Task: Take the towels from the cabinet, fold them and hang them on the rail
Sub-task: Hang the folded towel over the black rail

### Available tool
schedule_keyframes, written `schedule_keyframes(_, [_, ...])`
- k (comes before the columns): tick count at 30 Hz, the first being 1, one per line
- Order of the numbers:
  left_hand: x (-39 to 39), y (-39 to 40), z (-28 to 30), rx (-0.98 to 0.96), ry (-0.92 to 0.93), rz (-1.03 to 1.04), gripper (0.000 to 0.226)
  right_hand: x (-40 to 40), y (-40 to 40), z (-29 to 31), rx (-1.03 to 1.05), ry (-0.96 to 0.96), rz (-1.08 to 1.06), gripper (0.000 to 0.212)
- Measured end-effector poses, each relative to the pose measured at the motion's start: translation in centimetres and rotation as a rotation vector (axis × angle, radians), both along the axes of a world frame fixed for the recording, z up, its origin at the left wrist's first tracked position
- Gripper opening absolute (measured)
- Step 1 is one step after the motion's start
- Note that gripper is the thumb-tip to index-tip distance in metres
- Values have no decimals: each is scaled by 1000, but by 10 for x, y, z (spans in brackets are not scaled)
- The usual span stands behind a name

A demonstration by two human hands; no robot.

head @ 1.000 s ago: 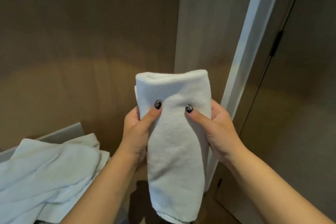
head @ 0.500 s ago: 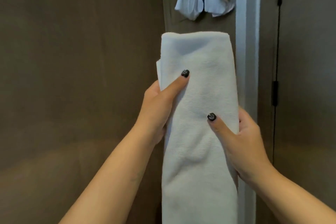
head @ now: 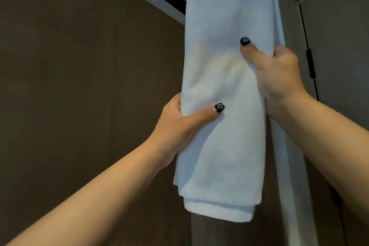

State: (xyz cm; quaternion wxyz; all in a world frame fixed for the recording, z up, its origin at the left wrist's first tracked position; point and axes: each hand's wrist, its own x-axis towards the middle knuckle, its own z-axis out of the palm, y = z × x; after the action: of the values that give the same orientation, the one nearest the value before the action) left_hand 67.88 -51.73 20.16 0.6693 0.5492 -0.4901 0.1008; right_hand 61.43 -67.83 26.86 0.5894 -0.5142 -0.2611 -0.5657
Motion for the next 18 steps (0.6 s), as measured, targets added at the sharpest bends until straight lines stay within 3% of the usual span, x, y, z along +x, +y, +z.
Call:
schedule_keyframes(4, [6,-9,30,18,-123,194,64,12,-16,74,11,-58,31,14])
schedule_keyframes(8, [9,-13,69,17,-194,354,60,33,-25,128,-12,-36,68,34])
schedule_keyframes(12, [13,-20,108,8,-268,465,50,50,-24,173,-16,-58,109,20])
schedule_keyframes(16, [19,-26,140,-21,-351,591,41,72,-27,218,-14,-19,64,54])
schedule_keyframes(18, [25,-32,150,-36,-404,629,38,82,-27,236,-55,41,-2,60])
